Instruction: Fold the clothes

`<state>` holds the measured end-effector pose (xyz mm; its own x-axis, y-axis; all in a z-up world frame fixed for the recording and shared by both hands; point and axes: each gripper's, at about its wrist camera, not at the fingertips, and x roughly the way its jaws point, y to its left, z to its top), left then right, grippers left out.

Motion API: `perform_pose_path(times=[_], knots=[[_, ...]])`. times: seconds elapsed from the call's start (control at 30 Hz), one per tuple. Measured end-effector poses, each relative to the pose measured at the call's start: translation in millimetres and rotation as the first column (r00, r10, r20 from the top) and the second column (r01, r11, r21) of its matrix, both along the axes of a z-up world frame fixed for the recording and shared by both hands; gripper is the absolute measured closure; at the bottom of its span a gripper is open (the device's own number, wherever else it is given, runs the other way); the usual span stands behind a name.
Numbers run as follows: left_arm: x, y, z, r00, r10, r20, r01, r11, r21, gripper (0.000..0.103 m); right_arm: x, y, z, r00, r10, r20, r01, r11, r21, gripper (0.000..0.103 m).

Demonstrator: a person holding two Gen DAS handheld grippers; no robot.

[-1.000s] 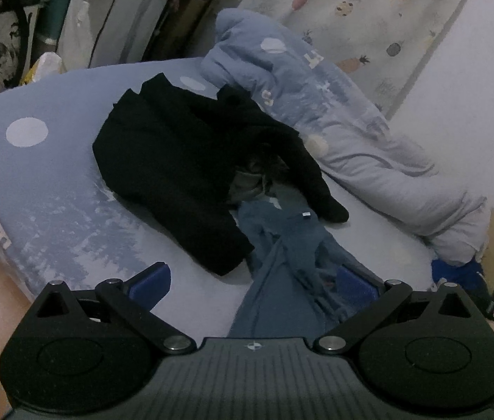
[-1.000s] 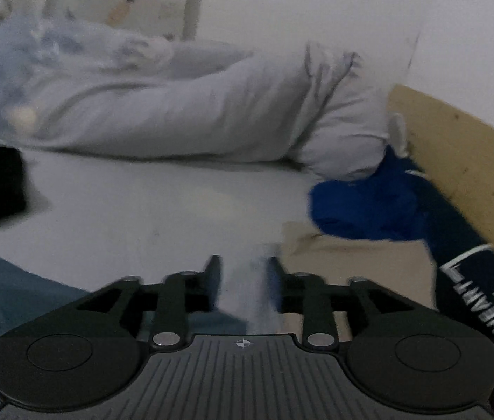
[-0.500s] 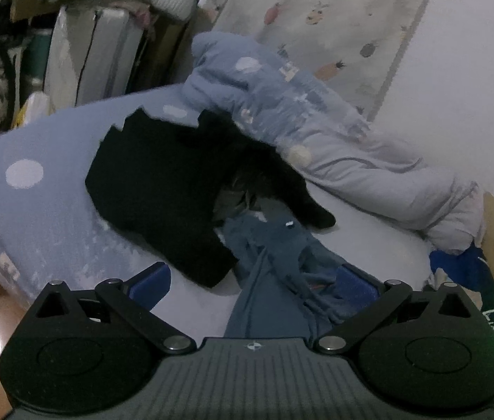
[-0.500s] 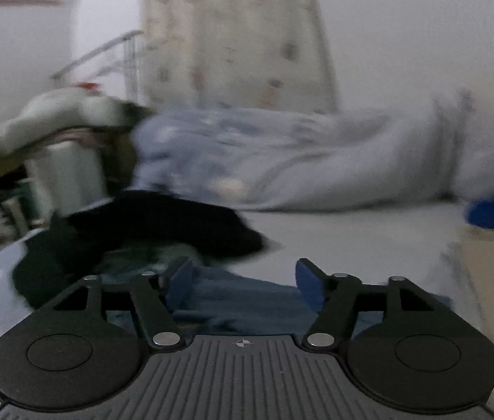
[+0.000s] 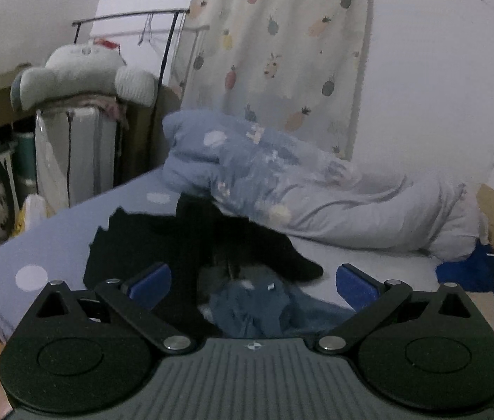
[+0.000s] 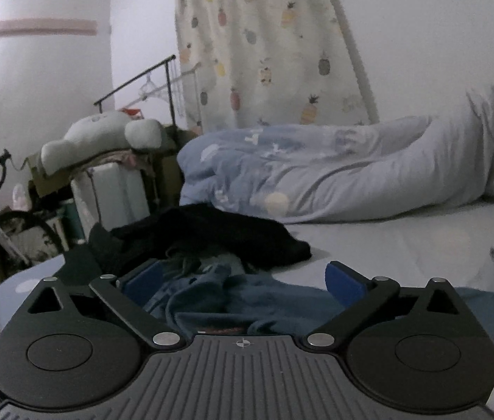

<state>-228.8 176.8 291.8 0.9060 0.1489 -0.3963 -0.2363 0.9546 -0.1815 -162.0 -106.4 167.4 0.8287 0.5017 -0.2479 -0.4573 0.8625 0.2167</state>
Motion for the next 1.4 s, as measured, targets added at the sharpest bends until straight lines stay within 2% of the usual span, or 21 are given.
perform_pose_path(times=[0.07,0.17,0.4,0.6,0.8,0.93,1.13,1.4], knots=[[12.1,-7.0,3.5,1.0,0.017,0.012,-0.018,1.0,0.014,0.0,0.8,-4.0,-3.4,1.0,-0.016,-0.001,0.016,1.0,0.009,0.0],[30.0,-18.1,3.3,0.999,0.034,0.023,-0.035,0.999,0.038,0.0,7.5,-7.7,-6.3,0.998,-0.044,-0.05,0.045,0.999,0.023,0.0],[73.8,-43.1,-12.6,0.999,0.04,-0.022,-0.039,0.998,0.046,0.0,11.3,-7.6,-11.7,0.997,-0.041,-0.057,0.041,0.999,-0.005,0.0],[93.3,-61.6,-18.4,0.999,0.04,-0.01,-0.04,0.998,0.053,0.0,12.7,-15.1,-10.7,0.997,-0.029,-0.073,0.032,0.999,0.039,0.0],[106.1,-75.1,-19.6,1.0,0.002,0.009,-0.002,0.997,0.078,0.0,17.3,-22.5,-12.8,0.994,-0.052,-0.1,0.059,0.996,0.071,0.0],[111.6,-76.3,-23.9,1.0,-0.018,0.002,0.018,0.995,0.099,0.0,18.8,-26.4,-15.6,0.991,-0.069,-0.112,0.079,0.994,0.082,0.0],[119.7,-62.8,-29.6,1.0,-0.003,-0.03,0.005,0.997,0.078,0.0,21.2,-22.9,-21.0,0.99,-0.074,-0.122,0.084,0.994,0.076,0.0],[130.0,-46.4,-31.4,1.0,0.001,-0.014,0.001,0.995,0.103,0.0,22.4,-15.7,-22.8,0.993,-0.056,-0.107,0.064,0.995,0.072,0.0]])
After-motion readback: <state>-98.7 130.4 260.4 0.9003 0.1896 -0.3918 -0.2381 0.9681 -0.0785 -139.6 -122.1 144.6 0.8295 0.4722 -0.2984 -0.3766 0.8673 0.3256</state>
